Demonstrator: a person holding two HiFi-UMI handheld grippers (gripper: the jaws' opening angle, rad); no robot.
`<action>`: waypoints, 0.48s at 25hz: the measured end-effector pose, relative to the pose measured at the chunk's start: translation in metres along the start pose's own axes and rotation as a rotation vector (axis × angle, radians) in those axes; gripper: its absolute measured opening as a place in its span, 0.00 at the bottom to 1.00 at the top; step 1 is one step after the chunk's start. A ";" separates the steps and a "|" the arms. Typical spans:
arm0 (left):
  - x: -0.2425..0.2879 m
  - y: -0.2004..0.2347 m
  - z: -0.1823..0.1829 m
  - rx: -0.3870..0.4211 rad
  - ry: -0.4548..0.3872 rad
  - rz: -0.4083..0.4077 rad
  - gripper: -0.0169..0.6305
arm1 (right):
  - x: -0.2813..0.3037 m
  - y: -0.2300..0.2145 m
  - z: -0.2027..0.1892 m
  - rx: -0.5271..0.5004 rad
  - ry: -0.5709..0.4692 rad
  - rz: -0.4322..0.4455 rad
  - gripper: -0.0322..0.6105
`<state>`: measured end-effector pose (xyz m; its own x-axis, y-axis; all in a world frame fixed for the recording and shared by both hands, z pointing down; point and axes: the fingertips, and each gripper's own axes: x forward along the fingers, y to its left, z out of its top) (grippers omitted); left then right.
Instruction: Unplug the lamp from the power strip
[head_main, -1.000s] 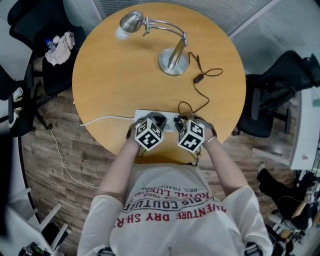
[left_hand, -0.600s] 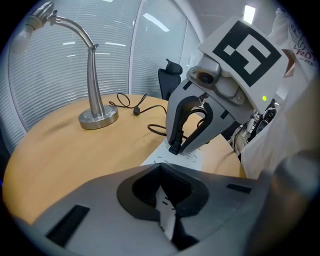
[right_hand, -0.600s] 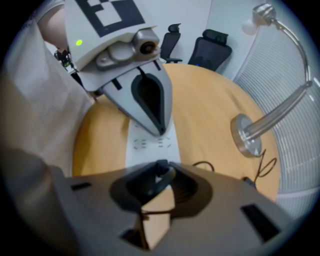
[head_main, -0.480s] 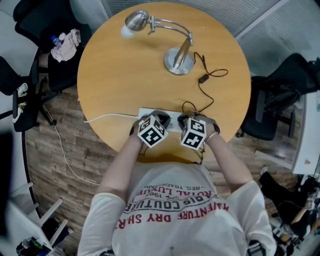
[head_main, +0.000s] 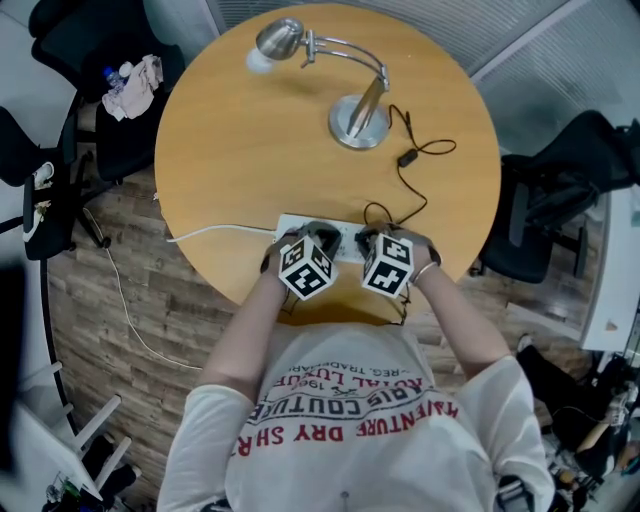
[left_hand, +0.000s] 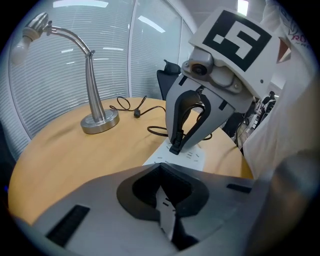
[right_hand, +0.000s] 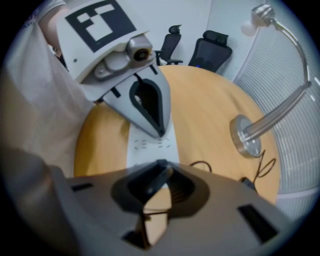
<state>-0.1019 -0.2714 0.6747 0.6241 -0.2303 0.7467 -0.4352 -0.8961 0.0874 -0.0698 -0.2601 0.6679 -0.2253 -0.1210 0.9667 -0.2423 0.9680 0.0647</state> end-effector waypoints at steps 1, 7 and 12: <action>0.000 0.000 0.000 0.001 -0.002 0.005 0.07 | 0.000 0.000 0.000 -0.004 0.002 -0.003 0.16; -0.001 0.000 0.000 -0.007 -0.009 -0.008 0.07 | -0.004 0.003 0.000 -0.030 0.024 0.004 0.16; -0.001 -0.003 0.000 0.007 -0.005 -0.015 0.07 | -0.005 0.006 -0.001 -0.017 0.055 -0.001 0.16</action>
<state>-0.1016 -0.2687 0.6733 0.6337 -0.2189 0.7420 -0.4214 -0.9020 0.0937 -0.0691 -0.2532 0.6642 -0.1729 -0.1097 0.9788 -0.2260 0.9717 0.0690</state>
